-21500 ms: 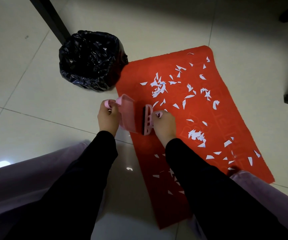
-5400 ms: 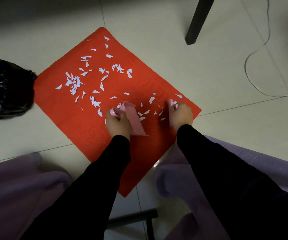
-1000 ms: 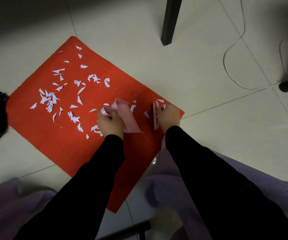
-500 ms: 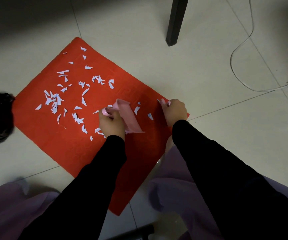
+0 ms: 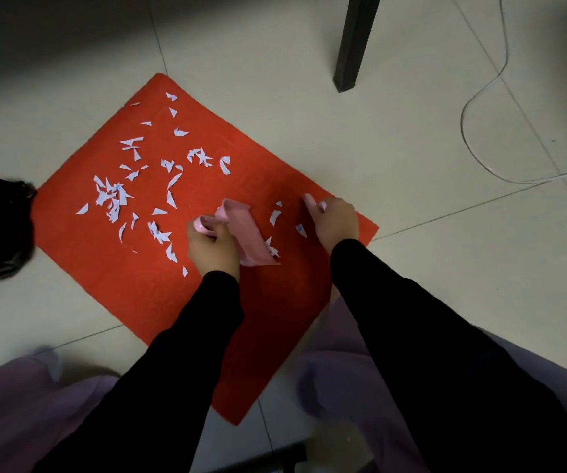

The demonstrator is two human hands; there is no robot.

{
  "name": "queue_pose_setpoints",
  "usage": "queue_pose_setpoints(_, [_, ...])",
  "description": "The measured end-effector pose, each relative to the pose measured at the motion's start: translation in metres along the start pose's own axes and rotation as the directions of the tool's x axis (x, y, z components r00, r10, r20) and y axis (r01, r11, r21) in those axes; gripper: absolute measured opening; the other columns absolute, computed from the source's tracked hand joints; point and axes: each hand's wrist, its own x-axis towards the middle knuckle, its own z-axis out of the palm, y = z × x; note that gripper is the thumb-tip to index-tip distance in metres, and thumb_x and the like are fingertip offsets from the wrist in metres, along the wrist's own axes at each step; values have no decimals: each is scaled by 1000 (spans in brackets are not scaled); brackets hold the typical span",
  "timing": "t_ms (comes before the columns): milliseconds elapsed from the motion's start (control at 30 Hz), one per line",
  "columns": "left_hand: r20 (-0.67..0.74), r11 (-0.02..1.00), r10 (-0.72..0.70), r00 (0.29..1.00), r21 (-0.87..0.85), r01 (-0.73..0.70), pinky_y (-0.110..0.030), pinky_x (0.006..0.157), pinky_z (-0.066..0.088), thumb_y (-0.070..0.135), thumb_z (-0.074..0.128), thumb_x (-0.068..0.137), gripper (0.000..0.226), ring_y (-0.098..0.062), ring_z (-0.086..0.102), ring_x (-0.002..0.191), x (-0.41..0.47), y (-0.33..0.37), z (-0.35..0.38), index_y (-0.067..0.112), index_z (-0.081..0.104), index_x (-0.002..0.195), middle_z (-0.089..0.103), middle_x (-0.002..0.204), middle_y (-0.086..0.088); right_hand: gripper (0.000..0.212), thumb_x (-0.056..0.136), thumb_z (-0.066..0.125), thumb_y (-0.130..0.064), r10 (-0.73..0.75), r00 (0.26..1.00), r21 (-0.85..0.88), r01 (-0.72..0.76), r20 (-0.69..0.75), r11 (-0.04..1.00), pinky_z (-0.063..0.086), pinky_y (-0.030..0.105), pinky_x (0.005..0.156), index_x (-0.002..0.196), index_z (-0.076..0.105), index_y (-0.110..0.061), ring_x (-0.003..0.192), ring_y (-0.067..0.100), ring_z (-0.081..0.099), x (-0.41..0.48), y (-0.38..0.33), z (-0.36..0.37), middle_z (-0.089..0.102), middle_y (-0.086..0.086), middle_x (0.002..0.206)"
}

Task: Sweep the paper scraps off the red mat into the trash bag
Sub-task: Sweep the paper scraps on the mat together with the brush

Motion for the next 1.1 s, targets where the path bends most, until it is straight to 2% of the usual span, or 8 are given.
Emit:
queue_pose_setpoints(267, [7, 999, -29, 1000, -20, 30, -5, 49, 38, 20, 40, 98, 21, -3, 45, 58, 0, 0, -1, 15, 52, 82, 49, 65, 8, 42, 101, 34, -34, 42, 993, -24, -45, -107, 999, 33, 26, 67, 73, 55, -11, 80, 31, 56, 1, -5, -16, 59, 13, 86])
queue_pose_setpoints(333, [7, 999, -35, 999, -17, 35, -9, 51, 39, 23, 38, 99, 26, -4, 45, 57, 1, 0, -2, 23, 47, 74, 49, 65, 7, 39, 101, 35, -30, 33, 998, -37, -35, -46, 999, 34, 27, 69, 63, 44, -23, 91, 31, 61, 2, -6, -9, 60, 13, 90])
queue_pose_setpoints(400, [4, 999, -37, 999, -10, 37, -5, 46, 37, 24, 38, 98, 22, -4, 46, 57, 2, -1, -3, 19, 49, 80, 49, 65, 7, 43, 101, 37, -29, 14, 1000, -47, -14, 16, 999, 35, 28, 66, 58, 30, -25, 84, 31, 60, -2, -8, 3, 60, 13, 86])
queue_pose_setpoints(500, [-2, 999, -31, 1000, -9, 31, -3, 43, 35, 22, 40, 98, 14, -5, 46, 57, 4, -3, -4, 16, 49, 88, 49, 66, 7, 43, 99, 41, -35, -37, 998, 14, 37, 55, 999, 40, 29, 60, 60, 47, -17, 68, 26, 59, -9, -10, 16, 61, 7, 73])
queue_pose_setpoints(600, [-1, 999, -35, 999, -7, 35, -3, 43, 35, 22, 39, 98, 14, -5, 45, 57, 4, -3, -5, 15, 49, 90, 49, 65, 7, 52, 98, 39, -43, -34, 999, 31, 34, 0, 999, 34, 26, 53, 52, 34, -18, 52, 21, 47, -8, -9, 11, 47, 1, 54])
queue_pose_setpoints(800, [-4, 999, -35, 999, -16, 35, -4, 44, 36, 22, 40, 98, 15, -4, 45, 55, 4, 0, -9, 13, 50, 91, 48, 64, 7, 48, 101, 36, -33, 31, 998, 12, -31, -59, 999, 32, 28, 62, 55, 28, -21, 67, 23, 46, 1, -10, -1, 45, 3, 65])
queue_pose_setpoints(967, [-21, 999, -39, 999, -5, 39, -3, 41, 32, 16, 41, 97, 13, -5, 41, 53, 12, 2, -19, 10, 48, 89, 45, 61, 6, 51, 98, 40, -41, -43, 998, 70, 40, 36, 997, 37, 24, 50, 54, 40, -16, 47, 17, 50, -15, -23, 22, 51, 1, 52])
queue_pose_setpoints(1100, [-30, 998, -56, 998, 0, 56, -3, 40, 32, 15, 43, 96, 10, -5, 42, 54, 15, 0, -22, 12, 50, 91, 46, 63, 7, 52, 99, 37, -38, -1, 997, 87, 8, -73, 996, 36, 26, 47, 53, 38, -14, 44, 13, 42, -13, -26, 9, 44, 0, 50])
